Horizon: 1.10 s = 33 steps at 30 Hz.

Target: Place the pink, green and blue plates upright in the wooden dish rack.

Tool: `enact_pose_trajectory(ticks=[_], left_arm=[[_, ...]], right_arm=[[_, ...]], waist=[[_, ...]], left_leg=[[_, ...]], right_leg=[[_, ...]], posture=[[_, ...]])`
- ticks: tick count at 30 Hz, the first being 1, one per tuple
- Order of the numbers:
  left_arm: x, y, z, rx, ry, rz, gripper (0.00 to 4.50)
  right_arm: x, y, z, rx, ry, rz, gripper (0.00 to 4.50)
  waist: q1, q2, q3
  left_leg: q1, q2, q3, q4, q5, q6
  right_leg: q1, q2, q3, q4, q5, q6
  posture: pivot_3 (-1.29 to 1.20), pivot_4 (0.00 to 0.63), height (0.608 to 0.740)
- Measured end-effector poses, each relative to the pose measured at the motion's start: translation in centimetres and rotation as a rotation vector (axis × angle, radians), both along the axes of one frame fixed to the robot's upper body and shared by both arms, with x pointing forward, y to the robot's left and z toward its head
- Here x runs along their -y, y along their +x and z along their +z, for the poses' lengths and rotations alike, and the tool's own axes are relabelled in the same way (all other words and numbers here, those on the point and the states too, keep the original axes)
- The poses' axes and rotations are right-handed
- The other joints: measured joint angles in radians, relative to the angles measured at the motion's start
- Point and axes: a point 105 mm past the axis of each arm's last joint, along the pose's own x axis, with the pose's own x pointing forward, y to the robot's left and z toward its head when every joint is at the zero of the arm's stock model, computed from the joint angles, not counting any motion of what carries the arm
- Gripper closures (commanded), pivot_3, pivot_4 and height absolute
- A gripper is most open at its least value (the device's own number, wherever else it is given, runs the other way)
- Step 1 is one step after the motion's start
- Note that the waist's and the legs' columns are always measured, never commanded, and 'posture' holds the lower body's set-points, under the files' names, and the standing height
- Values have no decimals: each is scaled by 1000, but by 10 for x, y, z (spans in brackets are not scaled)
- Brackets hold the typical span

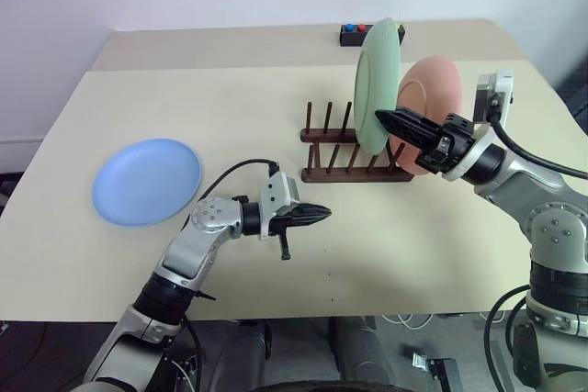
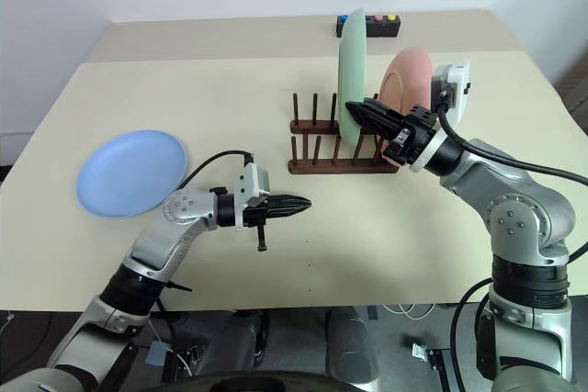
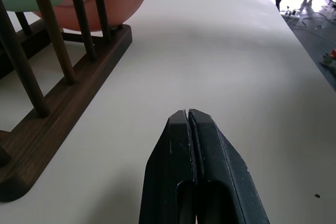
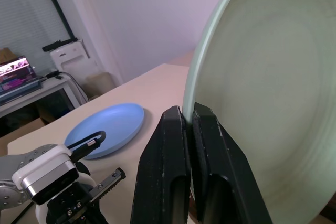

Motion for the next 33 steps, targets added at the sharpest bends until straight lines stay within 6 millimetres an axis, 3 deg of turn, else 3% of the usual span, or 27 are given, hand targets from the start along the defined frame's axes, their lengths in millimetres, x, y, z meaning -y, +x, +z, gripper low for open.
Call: enact_pose_trajectory(ticks=[5, 8, 15, 26, 33], left_arm=[[0, 0, 0, 0, -1, 0, 4500], [0, 0, 0, 0, -1, 1, 4500], [0, 0, 0, 0, -1, 2, 4500], [0, 0, 0, 1, -1, 2, 4500], [-1, 1, 0, 2, 2, 5, 4500]], right_arm=[[1, 1, -3, -19, -2, 0, 4490], [1, 2, -4, -26, -2, 0, 3596], [1, 2, -4, -24, -2, 0, 81], [10, 7, -1, 35, -68, -72, 22], [14, 8, 19, 153, -157, -114, 22]], waist=[[0, 0, 0], [0, 0, 0], [0, 0, 0], [0, 0, 0], [-1, 0, 0]], left_leg=[[0, 0, 0, 0, 0, 0], [0, 0, 0, 0, 0, 0], [0, 0, 0, 0, 0, 0], [0, 0, 0, 0, 0, 0], [0, 0, 0, 0, 0, 0]], right_leg=[[0, 0, 0, 0, 0, 0], [0, 0, 0, 0, 0, 0], [0, 0, 0, 0, 0, 0], [0, 0, 0, 0, 0, 0], [0, 0, 0, 0, 0, 0]], posture=[[0, 150, 740], [0, 150, 740], [0, 150, 740], [0, 150, 740], [0, 150, 740]])
